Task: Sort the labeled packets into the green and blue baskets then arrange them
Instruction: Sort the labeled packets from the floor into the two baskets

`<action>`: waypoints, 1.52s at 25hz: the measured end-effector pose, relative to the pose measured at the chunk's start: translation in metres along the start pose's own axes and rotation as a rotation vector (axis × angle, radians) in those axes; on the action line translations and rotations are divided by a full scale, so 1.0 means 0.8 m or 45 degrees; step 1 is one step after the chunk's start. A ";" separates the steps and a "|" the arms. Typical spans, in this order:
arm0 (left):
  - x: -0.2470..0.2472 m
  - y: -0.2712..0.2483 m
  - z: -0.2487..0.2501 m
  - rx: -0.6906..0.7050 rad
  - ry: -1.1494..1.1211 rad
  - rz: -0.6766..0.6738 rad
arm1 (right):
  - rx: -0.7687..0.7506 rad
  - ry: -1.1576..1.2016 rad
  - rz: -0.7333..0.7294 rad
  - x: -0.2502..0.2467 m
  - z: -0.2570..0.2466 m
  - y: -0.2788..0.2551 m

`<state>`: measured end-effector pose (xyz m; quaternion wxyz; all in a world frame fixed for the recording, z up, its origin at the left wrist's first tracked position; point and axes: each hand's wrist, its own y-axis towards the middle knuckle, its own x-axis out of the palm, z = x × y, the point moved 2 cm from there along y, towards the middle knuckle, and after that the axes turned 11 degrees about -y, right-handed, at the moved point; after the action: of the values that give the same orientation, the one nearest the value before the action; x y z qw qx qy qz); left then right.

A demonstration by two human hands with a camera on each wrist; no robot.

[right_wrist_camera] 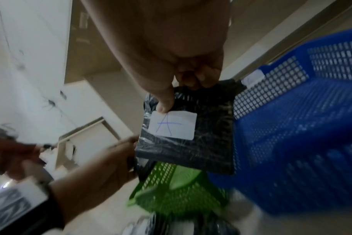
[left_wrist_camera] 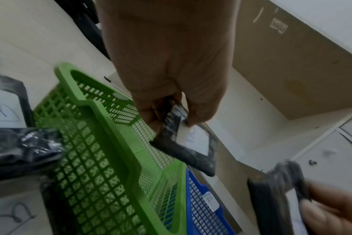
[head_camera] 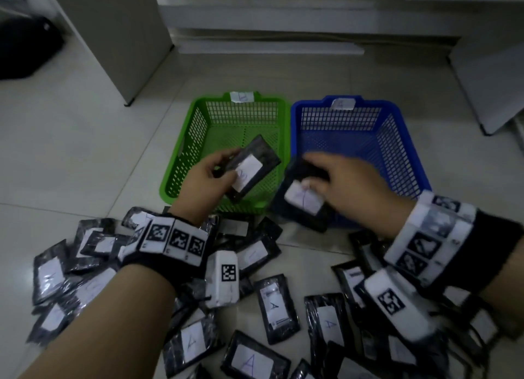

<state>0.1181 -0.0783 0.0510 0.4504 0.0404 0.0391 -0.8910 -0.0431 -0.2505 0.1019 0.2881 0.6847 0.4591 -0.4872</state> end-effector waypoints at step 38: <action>-0.036 -0.140 -0.128 0.006 1.537 -0.443 | -0.387 -0.385 -0.360 0.214 -0.037 -0.022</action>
<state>0.0488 0.0216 -0.0437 0.1974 0.5306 0.2907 -0.7714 -0.0298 -0.1587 -0.0462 0.3823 0.4818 0.5699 -0.5450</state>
